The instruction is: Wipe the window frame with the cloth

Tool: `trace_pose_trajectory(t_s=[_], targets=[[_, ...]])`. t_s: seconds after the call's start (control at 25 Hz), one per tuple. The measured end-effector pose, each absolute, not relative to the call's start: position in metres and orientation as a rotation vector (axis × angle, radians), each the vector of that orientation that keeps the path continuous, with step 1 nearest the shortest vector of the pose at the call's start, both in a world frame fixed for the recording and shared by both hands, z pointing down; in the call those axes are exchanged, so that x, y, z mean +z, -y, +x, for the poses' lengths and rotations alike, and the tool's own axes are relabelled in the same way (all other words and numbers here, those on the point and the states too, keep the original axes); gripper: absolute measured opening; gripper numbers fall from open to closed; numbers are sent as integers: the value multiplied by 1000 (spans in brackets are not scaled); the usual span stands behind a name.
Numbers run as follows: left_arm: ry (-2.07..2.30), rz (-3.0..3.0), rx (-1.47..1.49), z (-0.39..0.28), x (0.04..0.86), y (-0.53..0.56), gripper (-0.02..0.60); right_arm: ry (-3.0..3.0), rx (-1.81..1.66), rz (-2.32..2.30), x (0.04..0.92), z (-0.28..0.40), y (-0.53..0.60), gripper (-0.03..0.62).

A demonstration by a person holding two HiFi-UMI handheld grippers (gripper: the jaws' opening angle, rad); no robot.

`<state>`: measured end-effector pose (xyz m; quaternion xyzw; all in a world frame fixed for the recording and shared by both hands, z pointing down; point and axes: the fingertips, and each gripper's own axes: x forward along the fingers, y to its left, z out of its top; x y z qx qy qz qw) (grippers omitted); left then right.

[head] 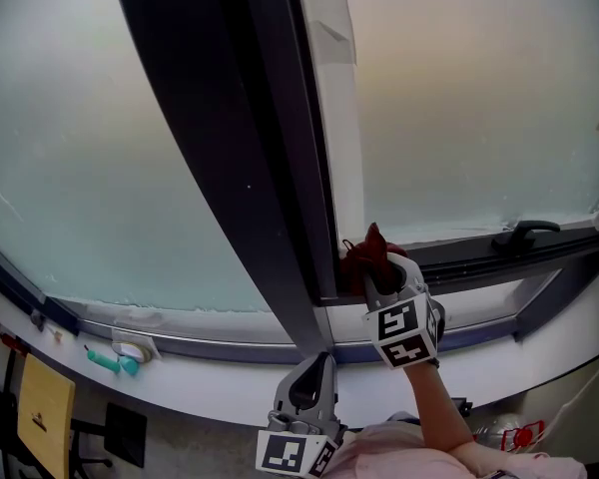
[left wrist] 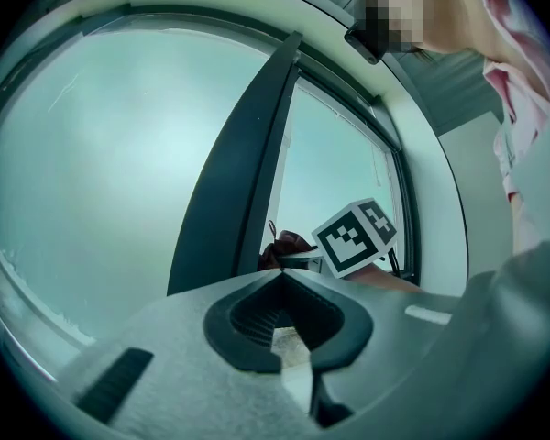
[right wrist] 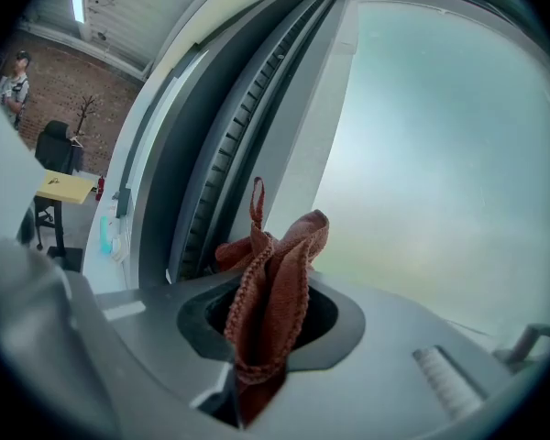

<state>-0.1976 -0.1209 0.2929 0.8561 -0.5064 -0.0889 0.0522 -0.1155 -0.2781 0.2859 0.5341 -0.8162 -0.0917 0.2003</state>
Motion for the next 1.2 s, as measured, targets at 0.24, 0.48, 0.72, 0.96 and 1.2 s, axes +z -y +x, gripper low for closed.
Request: trace_pose_trajectory(t_s=[0.24, 0.48, 0.72, 0.96, 1.2], targets=[[1533, 2602, -336, -195, 284, 120, -5, 2271, -240, 1522, 286, -103, 278, 74], [1535, 2601, -332, -197, 285, 118, -5, 2270, -246, 1527, 285, -103, 278, 74], [1536, 2597, -329, -200, 285, 116, -5, 2292, -221, 1520, 286, -102, 277, 74], [1531, 2603, -305, -202, 288, 116, -5, 2270, -210, 1528, 286, -96, 278, 74], [1511, 2607, -328, -200, 286, 116, -5, 2264, -196, 1541, 286, -88, 278, 74]])
